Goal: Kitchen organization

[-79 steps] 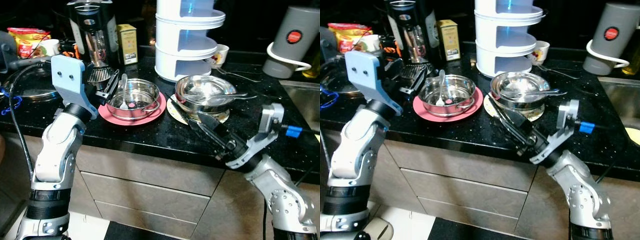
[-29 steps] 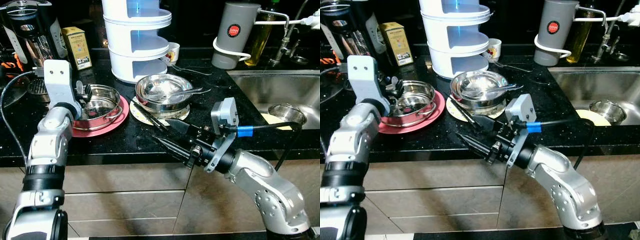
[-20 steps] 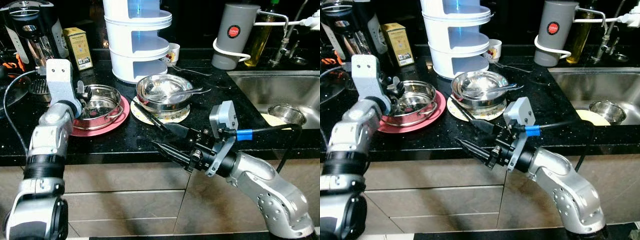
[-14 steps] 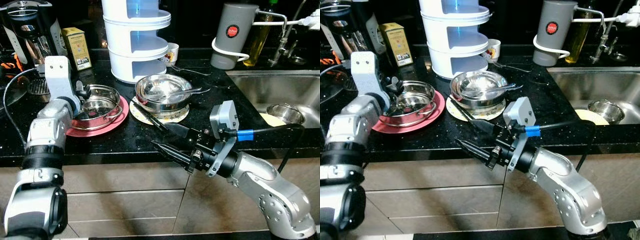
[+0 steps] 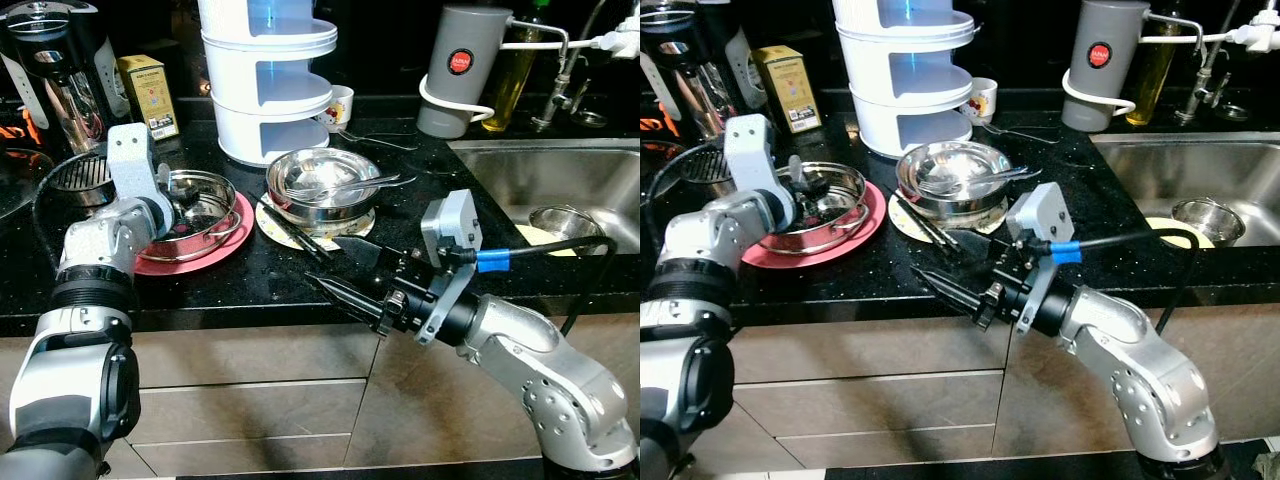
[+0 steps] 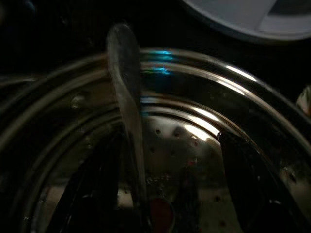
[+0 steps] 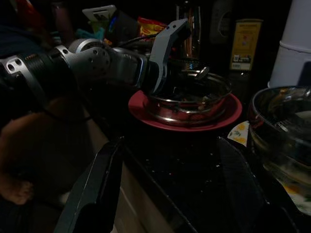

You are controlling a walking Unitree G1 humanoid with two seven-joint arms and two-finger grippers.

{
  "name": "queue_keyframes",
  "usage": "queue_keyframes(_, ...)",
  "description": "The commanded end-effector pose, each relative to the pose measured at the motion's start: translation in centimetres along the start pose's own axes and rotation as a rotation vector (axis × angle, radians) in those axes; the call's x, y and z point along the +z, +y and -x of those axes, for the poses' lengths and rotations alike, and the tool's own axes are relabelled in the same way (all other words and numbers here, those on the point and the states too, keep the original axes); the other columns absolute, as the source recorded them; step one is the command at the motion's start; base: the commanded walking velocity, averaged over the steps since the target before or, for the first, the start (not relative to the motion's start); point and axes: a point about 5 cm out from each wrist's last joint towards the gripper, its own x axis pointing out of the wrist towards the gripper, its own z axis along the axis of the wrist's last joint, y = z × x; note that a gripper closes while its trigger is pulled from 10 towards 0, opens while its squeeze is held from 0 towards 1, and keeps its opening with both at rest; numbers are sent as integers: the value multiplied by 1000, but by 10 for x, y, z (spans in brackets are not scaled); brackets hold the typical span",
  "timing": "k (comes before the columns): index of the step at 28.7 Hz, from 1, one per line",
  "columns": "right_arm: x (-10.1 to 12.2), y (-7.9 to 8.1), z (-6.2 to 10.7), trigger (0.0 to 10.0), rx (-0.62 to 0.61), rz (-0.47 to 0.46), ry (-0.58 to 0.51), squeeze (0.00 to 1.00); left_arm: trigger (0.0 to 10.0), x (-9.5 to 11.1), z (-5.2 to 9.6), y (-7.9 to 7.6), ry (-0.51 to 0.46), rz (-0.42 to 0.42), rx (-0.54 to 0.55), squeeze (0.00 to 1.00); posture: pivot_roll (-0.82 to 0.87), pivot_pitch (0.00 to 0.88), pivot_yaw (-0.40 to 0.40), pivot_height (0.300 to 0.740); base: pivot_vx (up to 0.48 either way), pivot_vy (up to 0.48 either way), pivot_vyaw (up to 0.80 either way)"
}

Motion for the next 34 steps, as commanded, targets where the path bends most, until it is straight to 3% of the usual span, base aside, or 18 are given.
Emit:
queue_keyframes(1,7,3,0,10000,11,26,-6,0,10000,-1,-2,-3,45,-11,4,0,-104,0,21,740,0,0,0)
queue_keyframes(12,0,13,0,10000,92,38,86,0,10000,-4,-3,-2,96,12,-3,0,-96,0,22,740,0,0,0)
queue_keyframes(14,-2,13,0,10000,88,40,95,0,6196,-3,-3,-1,88,26,-12,0,-93,0,25,740,0,0,0)
queue_keyframes(15,-2,13,0,10000,87,43,97,0,0,-3,-3,-1,85,38,-18,0,-93,0,27,740,0,0,0)
queue_keyframes(34,2,10,-1,10000,56,54,86,0,0,-4,-3,1,88,67,-35,0,-94,0,35,740,0,0,0)
